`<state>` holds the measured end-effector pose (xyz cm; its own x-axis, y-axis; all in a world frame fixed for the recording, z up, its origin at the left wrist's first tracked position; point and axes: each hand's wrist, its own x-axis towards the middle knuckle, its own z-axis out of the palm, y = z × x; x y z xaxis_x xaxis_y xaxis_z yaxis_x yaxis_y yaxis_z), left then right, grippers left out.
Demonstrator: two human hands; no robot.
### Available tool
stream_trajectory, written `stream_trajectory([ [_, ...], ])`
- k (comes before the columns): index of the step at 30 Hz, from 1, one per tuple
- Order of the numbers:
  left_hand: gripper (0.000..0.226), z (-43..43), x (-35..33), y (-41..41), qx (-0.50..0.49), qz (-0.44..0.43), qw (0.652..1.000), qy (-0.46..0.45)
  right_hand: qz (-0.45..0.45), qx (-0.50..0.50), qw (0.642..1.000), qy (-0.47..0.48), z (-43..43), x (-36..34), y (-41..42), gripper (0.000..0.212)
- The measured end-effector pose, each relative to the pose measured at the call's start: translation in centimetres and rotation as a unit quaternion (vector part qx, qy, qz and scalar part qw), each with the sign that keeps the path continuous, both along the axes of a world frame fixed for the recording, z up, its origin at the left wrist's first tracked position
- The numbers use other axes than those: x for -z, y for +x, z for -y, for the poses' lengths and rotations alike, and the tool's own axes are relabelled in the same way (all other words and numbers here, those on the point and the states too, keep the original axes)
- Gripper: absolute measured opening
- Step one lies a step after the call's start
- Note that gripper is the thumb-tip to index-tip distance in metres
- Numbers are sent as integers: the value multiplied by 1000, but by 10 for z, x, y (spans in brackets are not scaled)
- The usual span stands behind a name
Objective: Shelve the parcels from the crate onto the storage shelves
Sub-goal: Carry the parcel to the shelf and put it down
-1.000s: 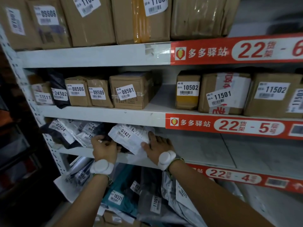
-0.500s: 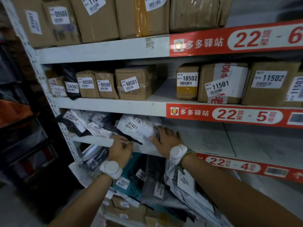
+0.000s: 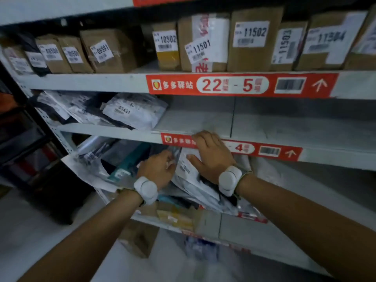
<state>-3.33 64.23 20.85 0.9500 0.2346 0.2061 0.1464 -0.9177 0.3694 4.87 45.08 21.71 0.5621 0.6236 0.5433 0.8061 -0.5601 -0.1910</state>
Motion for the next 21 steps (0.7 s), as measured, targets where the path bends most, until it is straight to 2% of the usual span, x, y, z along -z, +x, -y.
stream_trajectory([
  [4,32,49,16,-14,27,-4,999,42,8,-29,1000,1,47,20,-21,52],
  [8,46,84,28,-26,58,-7,997,55,-21,-51,996,-66,101,37,-35,51],
  [15,65,140,30,-45,116,-32,987,103,-81,32,973,-215,199,60,-54,75],
  [21,79,200,53,-86,156,-93,977,108,-138,141,950,-243,289,71,-102,76],
])
